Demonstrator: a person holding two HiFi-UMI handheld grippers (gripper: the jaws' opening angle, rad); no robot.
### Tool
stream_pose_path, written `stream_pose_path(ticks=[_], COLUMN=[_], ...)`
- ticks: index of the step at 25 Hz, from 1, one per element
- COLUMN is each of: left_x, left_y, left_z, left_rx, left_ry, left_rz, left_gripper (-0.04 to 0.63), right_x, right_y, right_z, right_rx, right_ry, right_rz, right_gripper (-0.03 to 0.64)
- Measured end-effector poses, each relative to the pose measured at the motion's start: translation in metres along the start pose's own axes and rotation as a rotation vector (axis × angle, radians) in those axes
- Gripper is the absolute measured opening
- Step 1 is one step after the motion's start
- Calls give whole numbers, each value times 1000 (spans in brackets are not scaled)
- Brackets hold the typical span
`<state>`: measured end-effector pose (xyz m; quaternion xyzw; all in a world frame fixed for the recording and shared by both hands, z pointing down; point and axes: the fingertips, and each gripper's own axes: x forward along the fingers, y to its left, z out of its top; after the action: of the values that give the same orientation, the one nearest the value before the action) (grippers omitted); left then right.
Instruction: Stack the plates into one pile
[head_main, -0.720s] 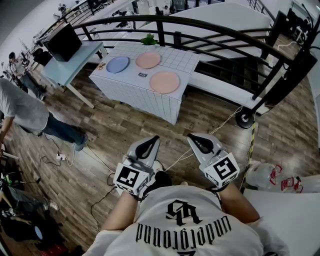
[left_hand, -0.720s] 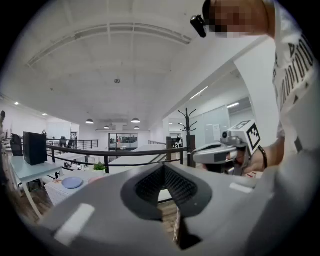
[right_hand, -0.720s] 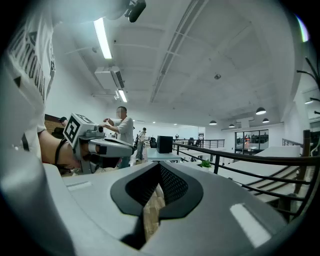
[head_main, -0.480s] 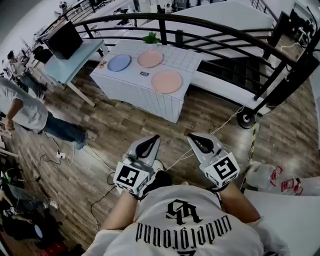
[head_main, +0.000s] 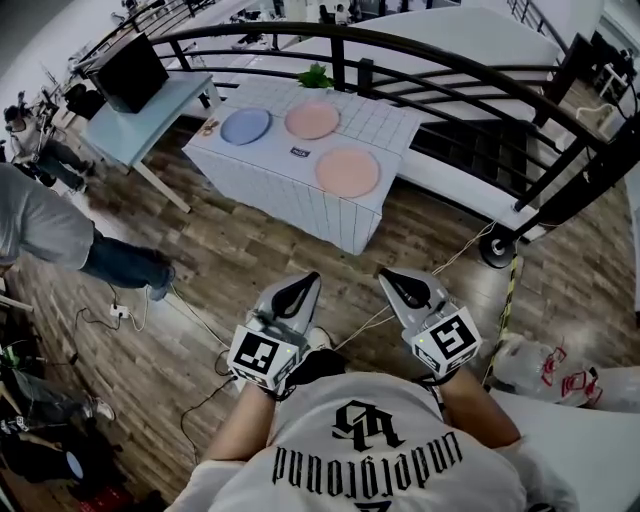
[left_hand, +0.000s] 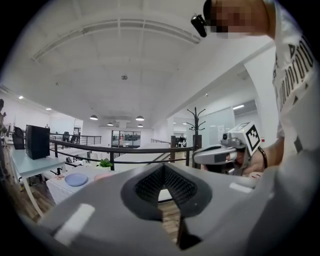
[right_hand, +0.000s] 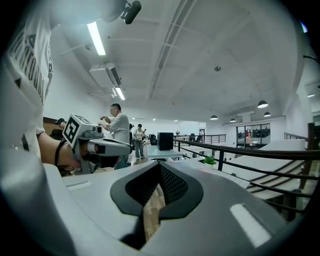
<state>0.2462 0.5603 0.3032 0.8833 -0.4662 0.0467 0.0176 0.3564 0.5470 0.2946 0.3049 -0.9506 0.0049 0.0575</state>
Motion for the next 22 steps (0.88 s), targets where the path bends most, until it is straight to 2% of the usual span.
stream_pose_path(ticks=[9, 15, 22], left_x=[21, 23, 37], left_y=[104, 146, 172], left_z=[4, 9, 1], left_rx=[-5, 12, -16], left_ry=[2, 8, 37], left_rz=[-27, -65, -72], left_gripper=[49, 49, 49], right_x=[112, 158, 181], right_y=[-21, -23, -40], right_z=[14, 24, 14], right_rx=[4, 17, 42], right_ry=[16, 30, 58], right_rz=[-7, -24, -36], right_gripper=[2, 2, 2])
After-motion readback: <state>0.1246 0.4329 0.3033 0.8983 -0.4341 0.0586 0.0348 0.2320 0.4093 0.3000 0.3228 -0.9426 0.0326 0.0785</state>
